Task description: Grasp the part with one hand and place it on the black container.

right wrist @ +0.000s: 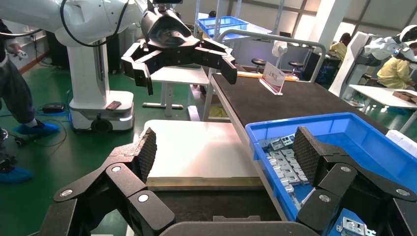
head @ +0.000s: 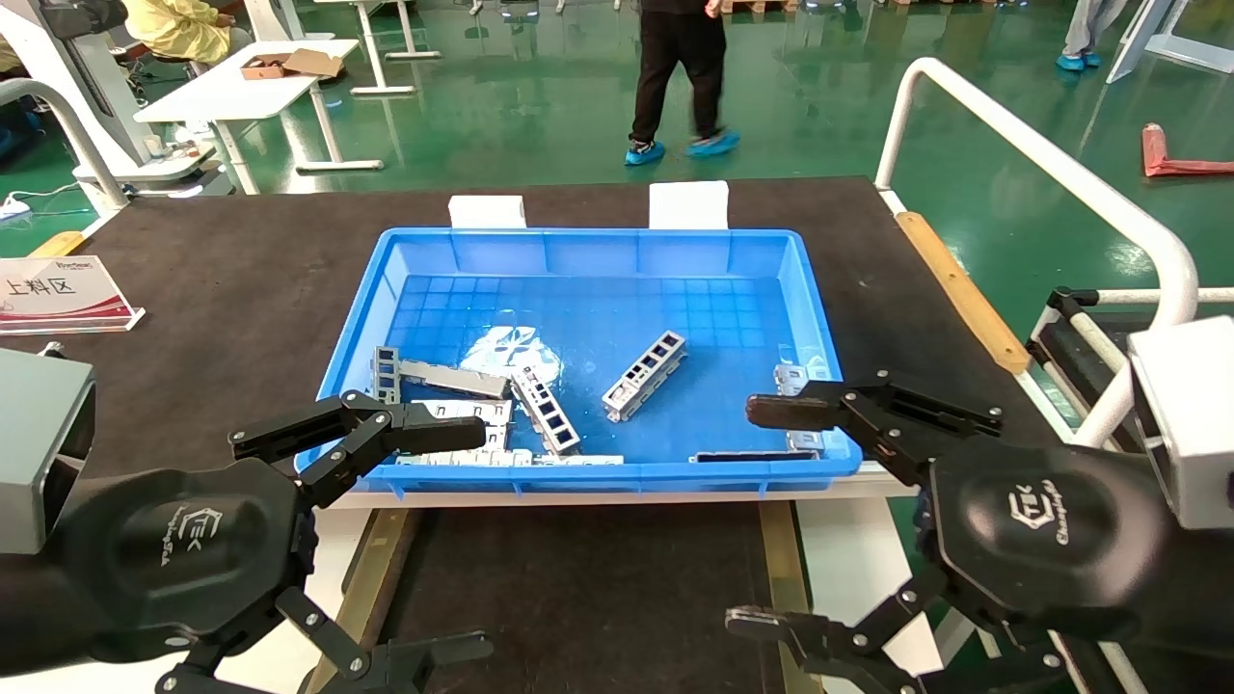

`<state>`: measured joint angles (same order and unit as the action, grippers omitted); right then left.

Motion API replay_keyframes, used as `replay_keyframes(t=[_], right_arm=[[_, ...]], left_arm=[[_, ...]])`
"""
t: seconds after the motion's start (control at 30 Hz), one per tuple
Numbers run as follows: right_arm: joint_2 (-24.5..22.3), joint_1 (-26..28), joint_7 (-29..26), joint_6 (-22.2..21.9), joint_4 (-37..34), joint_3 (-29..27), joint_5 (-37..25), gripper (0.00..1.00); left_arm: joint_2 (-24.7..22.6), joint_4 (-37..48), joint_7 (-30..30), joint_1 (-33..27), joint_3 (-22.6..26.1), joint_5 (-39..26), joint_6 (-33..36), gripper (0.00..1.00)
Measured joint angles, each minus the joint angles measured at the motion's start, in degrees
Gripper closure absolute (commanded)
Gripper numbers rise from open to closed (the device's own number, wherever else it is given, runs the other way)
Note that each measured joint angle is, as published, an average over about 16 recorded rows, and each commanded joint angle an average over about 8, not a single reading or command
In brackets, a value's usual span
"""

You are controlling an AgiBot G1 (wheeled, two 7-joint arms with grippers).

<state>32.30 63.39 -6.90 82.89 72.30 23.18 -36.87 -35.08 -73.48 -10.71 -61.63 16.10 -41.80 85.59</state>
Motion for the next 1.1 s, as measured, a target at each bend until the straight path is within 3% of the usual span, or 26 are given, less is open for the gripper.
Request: replay_keyframes(t=[0.63,1.1], right_arm=[[0.0,0.0,0.0,0.0,0.0,0.0,0.0,0.0],[0.0,0.0,0.0,0.0,0.0,0.0,0.0,0.0]], left_arm=[[-0.1,0.0,-0.5,-0.3,0.2,-1.2,-1.6,0.0],[-5.2,-0.7,-1.2,-2.6,3.9,-10.8,-10.6,0.0]])
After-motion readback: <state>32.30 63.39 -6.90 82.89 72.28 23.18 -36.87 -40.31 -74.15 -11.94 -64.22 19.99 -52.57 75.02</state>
